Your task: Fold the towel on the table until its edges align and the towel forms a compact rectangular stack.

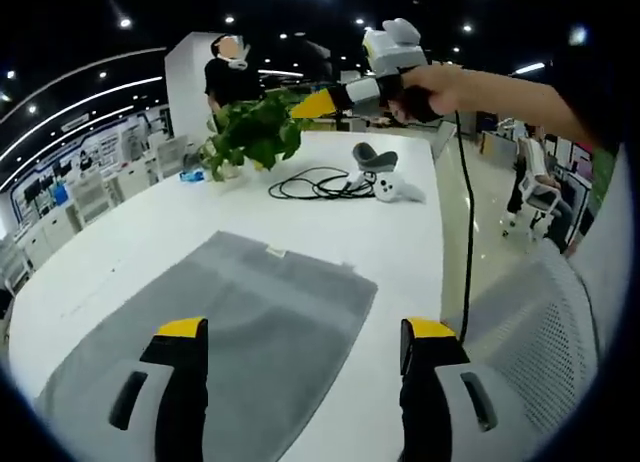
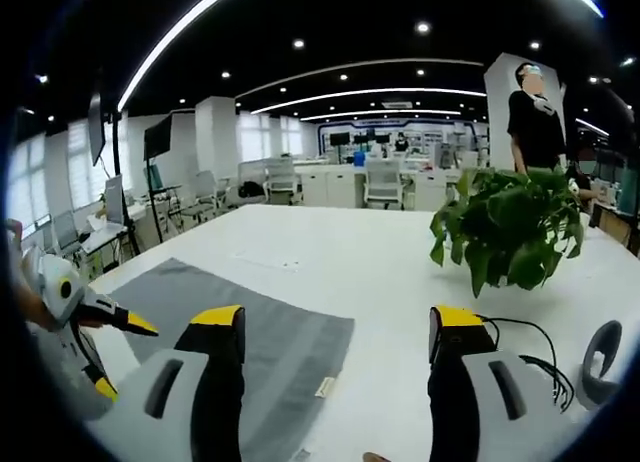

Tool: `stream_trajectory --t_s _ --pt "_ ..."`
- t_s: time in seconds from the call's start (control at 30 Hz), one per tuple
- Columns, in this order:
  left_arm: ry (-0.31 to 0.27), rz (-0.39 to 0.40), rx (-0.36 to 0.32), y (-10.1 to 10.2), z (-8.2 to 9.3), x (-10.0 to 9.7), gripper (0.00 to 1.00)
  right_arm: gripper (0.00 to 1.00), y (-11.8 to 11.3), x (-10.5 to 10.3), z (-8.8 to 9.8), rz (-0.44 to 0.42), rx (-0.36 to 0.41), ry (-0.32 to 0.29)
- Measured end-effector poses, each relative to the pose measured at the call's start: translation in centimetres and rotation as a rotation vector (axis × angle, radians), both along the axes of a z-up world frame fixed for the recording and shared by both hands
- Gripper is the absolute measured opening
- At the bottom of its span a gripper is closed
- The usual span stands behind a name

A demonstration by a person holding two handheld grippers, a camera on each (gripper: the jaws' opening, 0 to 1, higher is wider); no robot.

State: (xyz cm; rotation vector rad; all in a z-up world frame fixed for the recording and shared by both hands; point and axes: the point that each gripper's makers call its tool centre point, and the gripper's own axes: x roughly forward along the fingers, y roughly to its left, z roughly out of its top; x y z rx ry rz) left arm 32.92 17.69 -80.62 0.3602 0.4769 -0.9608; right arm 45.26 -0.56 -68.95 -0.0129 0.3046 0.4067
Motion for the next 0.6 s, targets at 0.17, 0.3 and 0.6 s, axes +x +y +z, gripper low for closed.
stream_trajectory --t_s 0.17,0.3,0.6 --pt "0.019 -0.044 0.029 -2.0 -1.4 0.2 0.81 0.74 -0.5 1.7 0.3 0.006 -0.004 -0.019" --pt "0.01 -0.098 0.056 -3.8 -2.1 0.0 0.78 0.73 -1.2 2.9 -1.1 -0.015 -0.021 0.003" --pt "-0.041 -0.191 0.099 -7.6 -3.7 -0.4 0.68 0.69 -1.2 5.2 -3.1 -0.017 -0.007 0.026"
